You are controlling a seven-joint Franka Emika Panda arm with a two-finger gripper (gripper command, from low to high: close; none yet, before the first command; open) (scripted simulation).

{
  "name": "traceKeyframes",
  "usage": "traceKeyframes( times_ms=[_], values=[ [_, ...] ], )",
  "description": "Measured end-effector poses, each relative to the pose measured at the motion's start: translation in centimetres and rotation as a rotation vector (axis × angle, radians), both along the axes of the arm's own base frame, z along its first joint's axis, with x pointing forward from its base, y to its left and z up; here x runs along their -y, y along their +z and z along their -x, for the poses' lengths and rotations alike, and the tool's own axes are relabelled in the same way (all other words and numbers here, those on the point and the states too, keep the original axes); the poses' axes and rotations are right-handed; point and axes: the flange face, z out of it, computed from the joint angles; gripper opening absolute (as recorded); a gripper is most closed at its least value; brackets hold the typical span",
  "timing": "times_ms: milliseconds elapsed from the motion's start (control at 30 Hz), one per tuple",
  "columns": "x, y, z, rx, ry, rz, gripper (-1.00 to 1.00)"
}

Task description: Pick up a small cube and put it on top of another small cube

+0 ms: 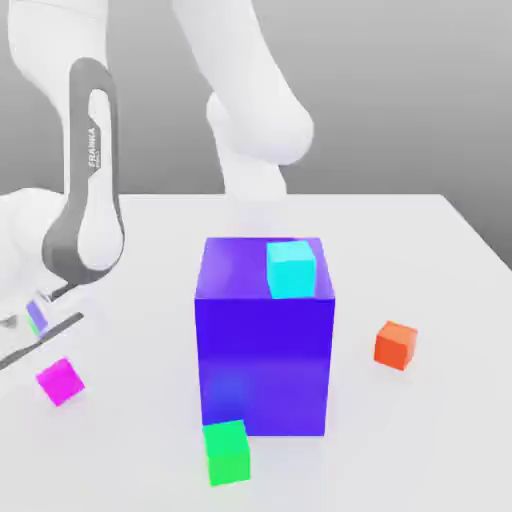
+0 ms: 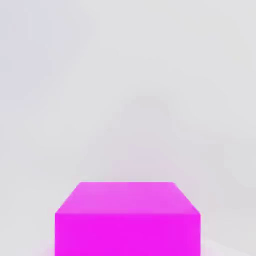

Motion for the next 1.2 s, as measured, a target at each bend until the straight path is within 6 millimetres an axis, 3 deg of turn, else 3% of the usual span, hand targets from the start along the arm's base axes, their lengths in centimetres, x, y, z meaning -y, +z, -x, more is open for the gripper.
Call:
traceKeyframes(
  times_ms=[433, 767, 867, 933, 1000, 1067, 1200],
  values=[
    [-6.2, 1.6, -4.9, 0.168, 0.836, -0.154, -1.0],
    [-17.1, 5.9, -8.7, 0.304, 1.69, -0.22, -1.0],
    [-20.4, 8.0, -9.3, 0.333, 1.948, -0.201, -1.0],
    [-23.8, 9.3, -9.1, 0.338, 2.101, -0.182, -1.0],
    [-25.1, 10.5, -9.4, 0.337, 2.204, -0.134, -1.0],
    [-25.4, 9.8, -9.6, 0.334, 2.235, -0.112, -1.0],
    [-25.5, 6.2, -9.7, 0.335, 2.245, -0.106, -1.0]
  ],
)
